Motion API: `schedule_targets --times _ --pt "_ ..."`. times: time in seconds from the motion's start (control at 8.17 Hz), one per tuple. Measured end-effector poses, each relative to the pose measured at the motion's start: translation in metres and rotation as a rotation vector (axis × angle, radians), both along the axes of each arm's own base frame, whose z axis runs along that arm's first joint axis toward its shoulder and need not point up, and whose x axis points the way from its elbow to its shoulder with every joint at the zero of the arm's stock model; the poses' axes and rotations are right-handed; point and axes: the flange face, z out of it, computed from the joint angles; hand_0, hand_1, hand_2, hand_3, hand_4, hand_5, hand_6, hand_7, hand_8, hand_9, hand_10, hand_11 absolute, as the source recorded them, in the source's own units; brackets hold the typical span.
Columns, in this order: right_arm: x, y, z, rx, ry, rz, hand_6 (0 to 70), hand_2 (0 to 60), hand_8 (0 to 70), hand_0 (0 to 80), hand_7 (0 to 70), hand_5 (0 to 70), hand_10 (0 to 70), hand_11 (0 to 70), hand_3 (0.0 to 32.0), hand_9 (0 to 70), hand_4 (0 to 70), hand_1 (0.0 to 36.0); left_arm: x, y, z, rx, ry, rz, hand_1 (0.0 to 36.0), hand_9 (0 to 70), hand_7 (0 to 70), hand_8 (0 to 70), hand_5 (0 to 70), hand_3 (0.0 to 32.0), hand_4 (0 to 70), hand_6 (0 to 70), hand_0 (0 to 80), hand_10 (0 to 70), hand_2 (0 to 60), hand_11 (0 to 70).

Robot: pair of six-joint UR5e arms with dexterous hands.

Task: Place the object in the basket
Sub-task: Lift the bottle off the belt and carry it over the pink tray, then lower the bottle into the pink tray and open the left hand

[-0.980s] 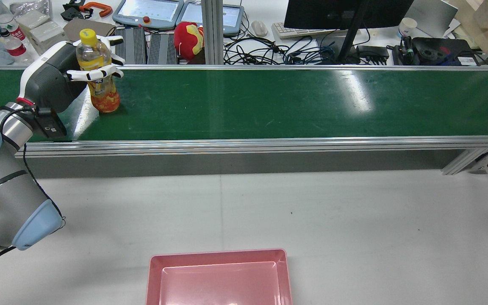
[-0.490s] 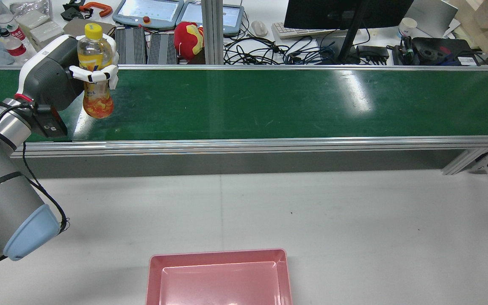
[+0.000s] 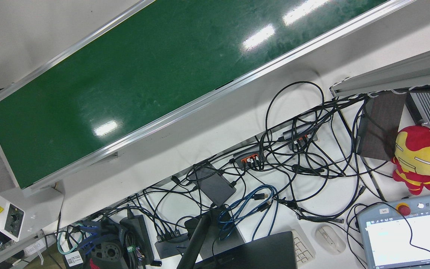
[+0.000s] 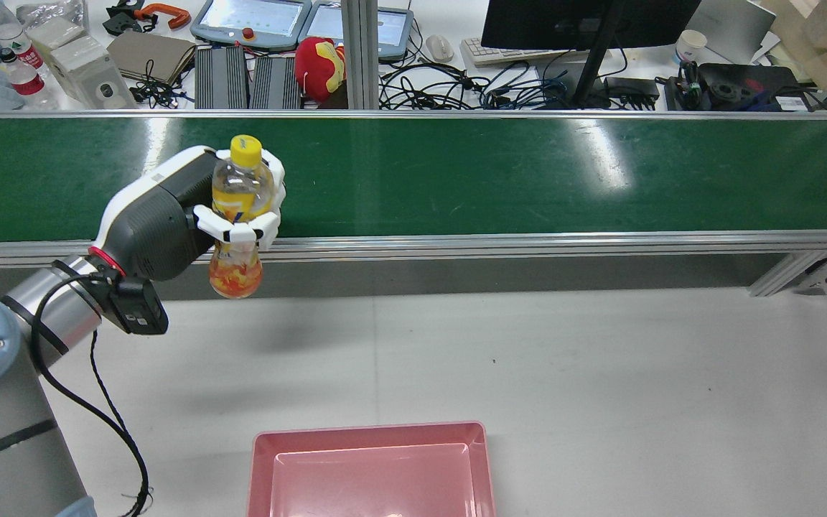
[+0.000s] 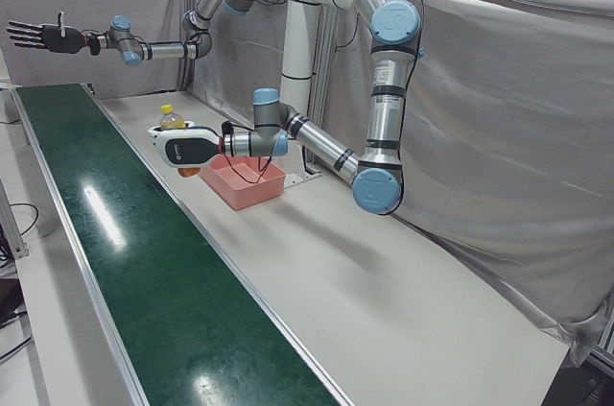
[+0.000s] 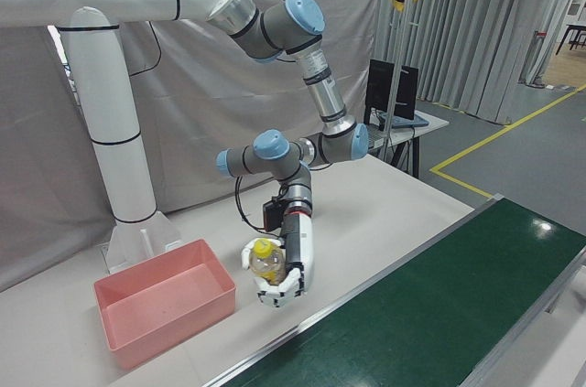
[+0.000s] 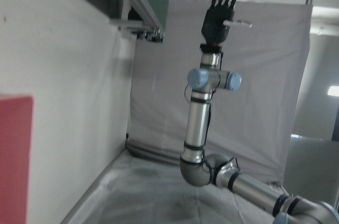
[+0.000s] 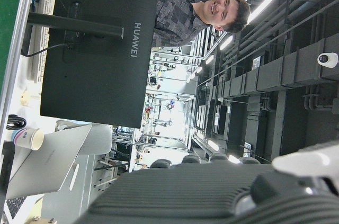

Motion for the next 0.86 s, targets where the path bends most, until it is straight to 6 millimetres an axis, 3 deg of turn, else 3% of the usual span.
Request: schedule_targets --times 0.12,0.24,0.49,0.61,0.73,0.86 --pt "0.000 0.000 0.000 0.000 0.000 0.000 0.0 0.0 0.0 0.0 0.0 0.0 0.0 0.0 0.0 0.0 0.0 0.0 0.036 0.035 -0.008 0.015 -0.008 0.086 36.0 70.0 70.0 70.0 70.0 0.0 69.6 70.0 77.3 64.7 60.0 70.0" --pt "0.000 0.000 0.000 0.000 0.000 0.000 0.0 0.0 0.0 0.0 0.0 0.0 0.0 0.0 0.0 0.0 0.0 0.0 0.065 0.069 -0.015 0.039 -0.030 0.156 36.0 70.0 70.0 70.0 70.0 0.0 69.1 70.0 74.2 63.9 60.0 70.0" --pt "0.000 0.000 0.000 0.000 0.000 0.000 0.0 0.0 0.0 0.0 0.0 0.0 0.0 0.0 0.0 0.0 0.0 0.0 0.105 0.126 -0.024 0.090 -0.077 0.258 36.0 70.0 70.0 70.0 70.0 0.0 66.8 70.0 75.9 62.9 60.0 70.0" --pt "0.000 0.000 0.000 0.000 0.000 0.000 0.0 0.0 0.0 0.0 0.0 0.0 0.0 0.0 0.0 0.0 0.0 0.0 0.120 0.149 -0.024 0.113 -0.101 0.295 36.0 70.0 70.0 70.0 70.0 0.0 67.0 70.0 64.7 61.7 60.0 70.0" --pt "0.000 0.000 0.000 0.000 0.000 0.000 0.0 0.0 0.0 0.0 0.0 0.0 0.0 0.0 0.0 0.0 0.0 0.0 0.134 0.170 -0.022 0.135 -0.133 0.325 36.0 70.0 70.0 70.0 70.0 0.0 65.0 70.0 56.5 54.4 60.0 70.0" --pt "0.000 0.000 0.000 0.000 0.000 0.000 0.0 0.0 0.0 0.0 0.0 0.0 0.0 0.0 0.0 0.0 0.0 0.0 0.140 0.180 -0.019 0.149 -0.157 0.339 36.0 70.0 37.6 57.2 64.3 0.0 43.7 31.1 48.0 37.2 60.0 54.0"
